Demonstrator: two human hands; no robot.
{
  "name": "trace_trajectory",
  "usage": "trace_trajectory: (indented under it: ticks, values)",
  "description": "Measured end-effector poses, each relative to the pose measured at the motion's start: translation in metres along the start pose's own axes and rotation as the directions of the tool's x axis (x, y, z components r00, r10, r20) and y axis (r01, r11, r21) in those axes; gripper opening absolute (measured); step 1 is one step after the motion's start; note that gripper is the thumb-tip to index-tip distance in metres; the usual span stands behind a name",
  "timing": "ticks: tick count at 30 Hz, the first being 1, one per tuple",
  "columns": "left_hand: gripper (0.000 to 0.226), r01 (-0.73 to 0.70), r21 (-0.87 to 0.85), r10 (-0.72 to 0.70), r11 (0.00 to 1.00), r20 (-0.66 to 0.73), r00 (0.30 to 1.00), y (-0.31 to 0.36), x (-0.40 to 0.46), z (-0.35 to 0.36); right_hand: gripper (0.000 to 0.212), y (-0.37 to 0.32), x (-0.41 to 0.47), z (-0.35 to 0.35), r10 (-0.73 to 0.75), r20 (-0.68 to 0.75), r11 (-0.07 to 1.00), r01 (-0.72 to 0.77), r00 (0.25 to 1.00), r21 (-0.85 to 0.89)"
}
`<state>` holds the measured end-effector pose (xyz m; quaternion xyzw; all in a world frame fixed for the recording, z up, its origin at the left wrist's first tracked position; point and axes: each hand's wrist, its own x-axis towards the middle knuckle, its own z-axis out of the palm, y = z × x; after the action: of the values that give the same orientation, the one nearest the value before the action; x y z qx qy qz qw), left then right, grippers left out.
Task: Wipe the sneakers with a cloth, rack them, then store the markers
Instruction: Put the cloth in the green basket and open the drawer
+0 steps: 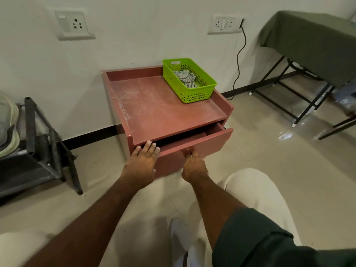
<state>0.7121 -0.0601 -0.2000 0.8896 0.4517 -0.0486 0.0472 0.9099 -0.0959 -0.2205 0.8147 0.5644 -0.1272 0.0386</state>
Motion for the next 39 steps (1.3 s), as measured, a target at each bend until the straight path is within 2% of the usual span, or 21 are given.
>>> trace_trajectory:
  ticks: [2, 4, 6, 7, 8, 9, 11, 12, 15, 18, 21, 26, 30, 35, 39]
  values:
    - [0.079, 0.0, -0.017, 0.0, 1.0, 0.005, 1.0, 0.0, -0.005, 0.001, 0.033, -0.007, -0.01, -0.015, 0.037, -0.047, 0.996, -0.033, 0.998, 0.079]
    - [0.079, 0.011, -0.032, -0.01, 0.999, 0.006, 1.0, -0.003, -0.012, 0.003, 0.025, -0.02, -0.021, -0.026, 0.029, -0.202, 0.984, 0.008, 0.979, 0.18]
    - [0.08, 0.037, -0.073, -0.036, 0.997, 0.018, 0.999, -0.008, -0.018, 0.002, 0.03, -0.036, -0.036, -0.028, -0.139, -0.429, 0.954, 0.236, 0.893, 0.183]
    - [0.08, 0.052, -0.109, -0.05, 0.993, 0.024, 0.998, -0.012, -0.021, 0.002, 0.039, -0.043, -0.042, -0.024, -0.249, -0.473, 0.926, 0.351, 0.845, 0.14]
    - [0.081, 0.064, -0.146, -0.061, 0.987, 0.025, 0.998, -0.014, -0.023, 0.002, 0.05, -0.048, -0.048, -0.019, -0.349, -0.444, 0.898, 0.43, 0.826, 0.094]
    - [0.082, 0.071, -0.175, -0.068, 0.982, 0.027, 0.997, -0.017, -0.026, 0.002, 0.062, -0.054, -0.054, -0.014, -0.404, -0.365, 0.885, 0.459, 0.838, 0.075]
    - [0.084, 0.068, -0.219, -0.063, 0.973, 0.029, 0.998, -0.02, -0.031, 0.002, 0.077, -0.06, -0.059, -0.008, -0.403, -0.227, 0.906, 0.422, 0.887, 0.039]
    - [0.085, 0.065, -0.237, -0.06, 0.969, 0.03, 0.998, -0.02, -0.034, 0.003, 0.078, -0.061, -0.06, -0.007, -0.391, -0.217, 0.915, 0.402, 0.895, 0.011]
    - [0.085, 0.076, -0.309, -0.061, 0.948, 0.058, 0.996, -0.016, -0.041, 0.002, 0.071, -0.06, -0.066, -0.012, -0.408, -0.205, 0.913, 0.4, 0.89, -0.079]
    - [0.091, 0.064, -0.347, -0.029, 0.936, 0.104, 0.994, -0.014, -0.043, 0.0, 0.07, -0.056, -0.083, -0.012, -0.386, -0.159, 0.923, 0.382, 0.909, -0.055]
    - [0.099, 0.037, -0.304, 0.008, 0.952, 0.146, 0.989, -0.011, -0.045, 0.0, 0.062, -0.05, -0.102, -0.006, -0.361, -0.199, 0.931, 0.363, 0.911, -0.029]
    - [0.1, 0.01, -0.247, 0.033, 0.969, 0.169, 0.985, -0.011, -0.054, -0.002, 0.034, -0.042, -0.126, -0.002, -0.313, -0.314, 0.944, 0.329, 0.897, -0.002]
    - [0.103, 0.024, -0.21, 0.014, 0.977, 0.18, 0.984, -0.012, -0.061, -0.002, 0.025, -0.041, -0.128, -0.019, -0.286, -0.253, 0.956, 0.293, 0.924, -0.01]
    - [0.101, 0.002, -0.171, 0.031, 0.985, 0.188, 0.982, -0.011, -0.067, -0.002, 0.024, -0.045, -0.13, -0.041, -0.258, -0.181, 0.966, 0.254, 0.949, -0.046]
    - [0.1, -0.003, -0.165, 0.034, 0.986, 0.186, 0.982, -0.01, -0.067, -0.002, 0.025, -0.046, -0.13, -0.052, -0.237, -0.173, 0.971, 0.24, 0.956, -0.001]
